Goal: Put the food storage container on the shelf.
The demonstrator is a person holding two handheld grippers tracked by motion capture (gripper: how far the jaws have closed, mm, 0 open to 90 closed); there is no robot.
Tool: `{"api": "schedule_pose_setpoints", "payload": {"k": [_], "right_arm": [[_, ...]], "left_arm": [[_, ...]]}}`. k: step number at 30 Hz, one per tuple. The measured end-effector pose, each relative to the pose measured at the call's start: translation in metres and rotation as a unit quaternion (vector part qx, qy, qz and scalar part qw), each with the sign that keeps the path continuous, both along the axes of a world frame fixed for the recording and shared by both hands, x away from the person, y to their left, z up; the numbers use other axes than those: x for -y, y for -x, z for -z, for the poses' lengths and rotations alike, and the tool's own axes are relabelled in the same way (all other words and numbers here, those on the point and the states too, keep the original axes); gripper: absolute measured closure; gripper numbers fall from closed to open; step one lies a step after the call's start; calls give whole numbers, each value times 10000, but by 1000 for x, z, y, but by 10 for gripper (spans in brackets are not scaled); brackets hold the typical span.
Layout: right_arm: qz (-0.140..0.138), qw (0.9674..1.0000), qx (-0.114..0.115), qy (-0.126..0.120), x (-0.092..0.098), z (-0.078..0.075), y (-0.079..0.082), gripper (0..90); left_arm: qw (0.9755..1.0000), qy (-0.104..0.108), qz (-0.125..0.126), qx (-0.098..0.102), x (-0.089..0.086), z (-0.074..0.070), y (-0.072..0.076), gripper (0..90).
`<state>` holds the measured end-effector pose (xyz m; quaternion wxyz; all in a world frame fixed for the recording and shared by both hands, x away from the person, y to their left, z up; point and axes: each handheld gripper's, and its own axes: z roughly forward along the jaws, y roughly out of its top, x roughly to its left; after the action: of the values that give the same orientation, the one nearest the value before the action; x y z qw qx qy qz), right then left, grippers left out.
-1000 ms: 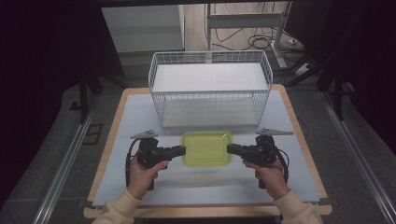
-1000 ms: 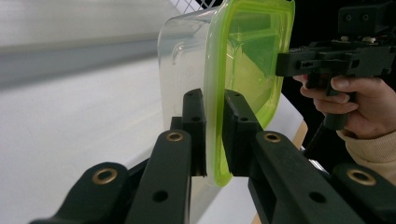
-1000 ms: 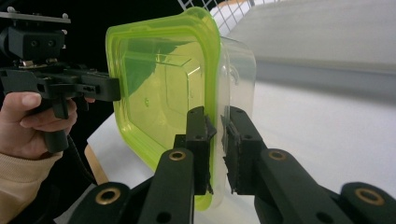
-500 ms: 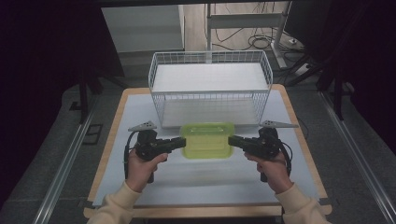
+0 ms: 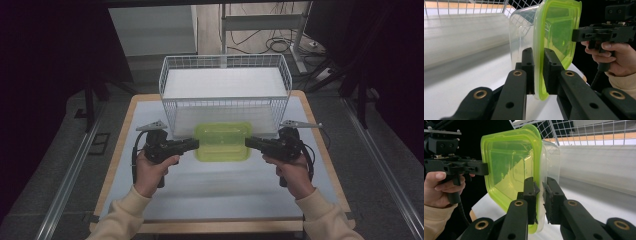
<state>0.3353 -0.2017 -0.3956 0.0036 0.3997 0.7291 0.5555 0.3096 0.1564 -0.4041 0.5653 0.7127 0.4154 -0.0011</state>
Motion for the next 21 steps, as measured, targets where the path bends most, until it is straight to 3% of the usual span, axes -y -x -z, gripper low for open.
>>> {"api": "schedule_pose_setpoints", "payload": {"k": [9, 21], "right_arm": [[25, 9998, 198, -21, -2, -17, -3, 807], [74, 9996, 272, -47, -3, -34, -16, 807]], "left_arm": [[9999, 7, -16, 122, -2, -15, -4, 814], [9998, -1, -57, 190, -1, -32, -18, 815]]}}
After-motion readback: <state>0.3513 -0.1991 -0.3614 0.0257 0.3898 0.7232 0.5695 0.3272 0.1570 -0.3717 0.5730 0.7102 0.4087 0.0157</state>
